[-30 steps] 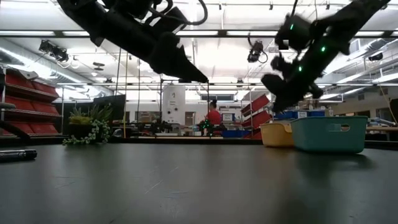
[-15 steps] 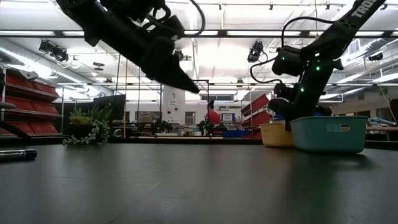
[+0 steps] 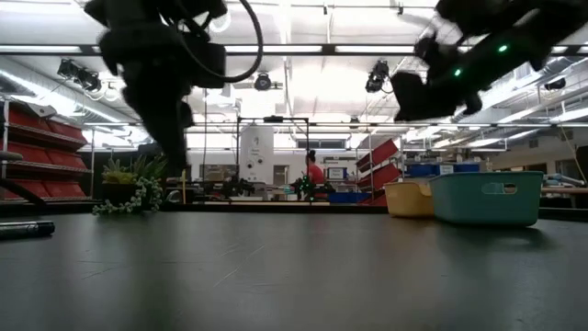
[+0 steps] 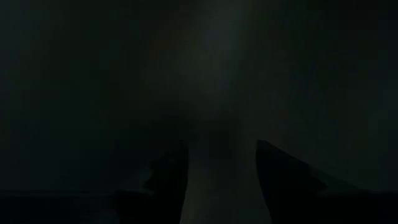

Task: Sort batteries
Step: Put the silver black battery into the yellow bin

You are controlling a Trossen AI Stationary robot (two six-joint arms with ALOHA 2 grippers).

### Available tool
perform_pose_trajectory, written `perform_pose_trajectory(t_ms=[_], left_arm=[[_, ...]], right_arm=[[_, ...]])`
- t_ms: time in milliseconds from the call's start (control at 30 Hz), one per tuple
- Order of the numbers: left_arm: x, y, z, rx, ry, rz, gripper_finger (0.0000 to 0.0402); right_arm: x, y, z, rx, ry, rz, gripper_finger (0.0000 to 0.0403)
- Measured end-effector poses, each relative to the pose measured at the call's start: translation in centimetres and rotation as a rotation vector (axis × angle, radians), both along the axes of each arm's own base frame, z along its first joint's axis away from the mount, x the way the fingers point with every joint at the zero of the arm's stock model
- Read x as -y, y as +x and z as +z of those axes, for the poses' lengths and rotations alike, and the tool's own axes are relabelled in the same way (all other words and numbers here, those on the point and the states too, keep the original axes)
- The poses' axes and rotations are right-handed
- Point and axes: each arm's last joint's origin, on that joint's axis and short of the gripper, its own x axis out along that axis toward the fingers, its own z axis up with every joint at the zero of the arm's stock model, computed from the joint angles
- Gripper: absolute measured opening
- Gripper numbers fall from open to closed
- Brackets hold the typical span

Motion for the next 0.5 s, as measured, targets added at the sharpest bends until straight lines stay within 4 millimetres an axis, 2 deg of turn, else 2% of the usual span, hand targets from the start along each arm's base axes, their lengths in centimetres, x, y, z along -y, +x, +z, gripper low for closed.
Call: perform_pose_trajectory(t_ms=[100,233,367,500], left_arm=[[0.9,-0.4,0.7,-0.074,-0.030,0.036,0.0186],[1.8,-0.6,2.3,-0.123,-0.052,0.064,0.0186],[1.5,-0.3,3.1,-0.120,-0.117,0.133,0.0186],[1.7,-0.5,2.7,-0.167,-0.145,0.233,0.0186]], right_arm=[[-2.8,0.6,-0.4,0.069,-0.148,0.042,0.0141],[-5.5,1.3,-1.7,0.154,-0.233,0.187,0.0131],[-7.0,2.0,-3.1,0.201,-0.264,0.277,0.0128],[-7.3,2.5,-3.2,0.216,-0.337,0.285,0.0128]])
